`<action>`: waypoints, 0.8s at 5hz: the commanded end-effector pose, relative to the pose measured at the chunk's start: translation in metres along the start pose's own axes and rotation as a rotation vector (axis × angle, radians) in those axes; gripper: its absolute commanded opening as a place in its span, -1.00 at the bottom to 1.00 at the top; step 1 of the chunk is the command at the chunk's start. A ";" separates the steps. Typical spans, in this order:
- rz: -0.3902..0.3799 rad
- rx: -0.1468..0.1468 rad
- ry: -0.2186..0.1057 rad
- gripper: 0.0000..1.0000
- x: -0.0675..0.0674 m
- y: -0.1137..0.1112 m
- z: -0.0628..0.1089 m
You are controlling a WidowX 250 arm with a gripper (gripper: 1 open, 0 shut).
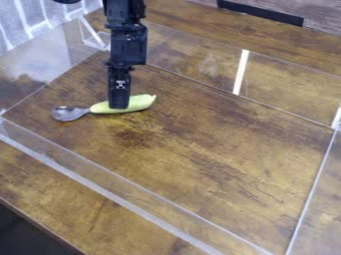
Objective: Move the green spoon to the left
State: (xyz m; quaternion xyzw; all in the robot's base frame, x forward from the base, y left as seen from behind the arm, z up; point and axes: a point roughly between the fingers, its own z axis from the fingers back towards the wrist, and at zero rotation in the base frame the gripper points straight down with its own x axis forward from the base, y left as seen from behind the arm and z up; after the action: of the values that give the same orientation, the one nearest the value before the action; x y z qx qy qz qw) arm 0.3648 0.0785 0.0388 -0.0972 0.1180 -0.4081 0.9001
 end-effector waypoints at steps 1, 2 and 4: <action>-0.005 0.043 -0.034 1.00 0.006 -0.002 0.011; 0.006 0.030 -0.039 1.00 0.004 -0.004 0.007; 0.026 0.007 -0.049 1.00 0.004 -0.005 0.006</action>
State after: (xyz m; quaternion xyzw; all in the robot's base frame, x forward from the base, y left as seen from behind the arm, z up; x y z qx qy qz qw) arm 0.3641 0.0722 0.0333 -0.1128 0.1114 -0.3909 0.9067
